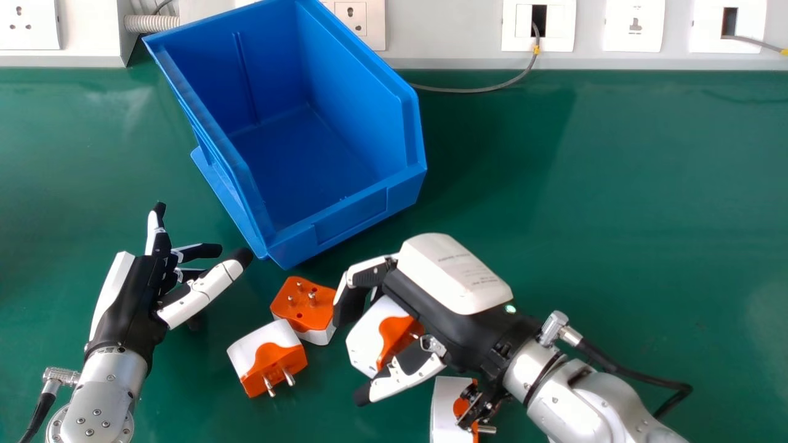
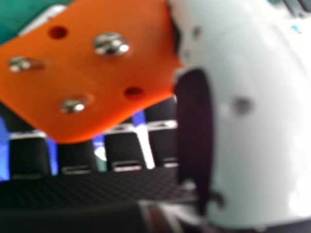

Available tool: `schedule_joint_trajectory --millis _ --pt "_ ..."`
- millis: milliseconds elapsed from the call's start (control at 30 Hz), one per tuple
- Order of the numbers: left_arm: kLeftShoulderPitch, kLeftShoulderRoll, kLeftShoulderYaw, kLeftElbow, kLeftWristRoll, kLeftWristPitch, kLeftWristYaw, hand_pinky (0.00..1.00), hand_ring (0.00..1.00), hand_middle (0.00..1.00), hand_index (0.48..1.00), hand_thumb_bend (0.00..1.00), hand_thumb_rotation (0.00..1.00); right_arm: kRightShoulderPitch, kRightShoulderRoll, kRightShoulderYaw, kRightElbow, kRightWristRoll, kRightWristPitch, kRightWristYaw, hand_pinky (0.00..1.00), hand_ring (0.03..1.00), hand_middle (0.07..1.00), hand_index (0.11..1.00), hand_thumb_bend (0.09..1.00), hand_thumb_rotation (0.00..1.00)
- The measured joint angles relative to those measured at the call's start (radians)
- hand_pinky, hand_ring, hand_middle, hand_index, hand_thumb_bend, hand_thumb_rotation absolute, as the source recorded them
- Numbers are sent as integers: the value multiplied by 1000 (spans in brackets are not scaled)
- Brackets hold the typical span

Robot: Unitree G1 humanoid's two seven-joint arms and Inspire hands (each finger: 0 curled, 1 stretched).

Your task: Pick all objects and put in blue box

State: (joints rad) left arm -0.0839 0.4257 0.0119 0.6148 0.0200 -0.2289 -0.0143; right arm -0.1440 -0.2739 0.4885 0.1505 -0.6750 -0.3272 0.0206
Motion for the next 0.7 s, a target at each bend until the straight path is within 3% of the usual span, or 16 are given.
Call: schedule_joint_trajectory --millis 700 --pt "-3 0 0 3 0 0 0 550 654 785 845 766 541 -38 -5 -60 -35 -3 1 -16 310 433 541 503 493 0"
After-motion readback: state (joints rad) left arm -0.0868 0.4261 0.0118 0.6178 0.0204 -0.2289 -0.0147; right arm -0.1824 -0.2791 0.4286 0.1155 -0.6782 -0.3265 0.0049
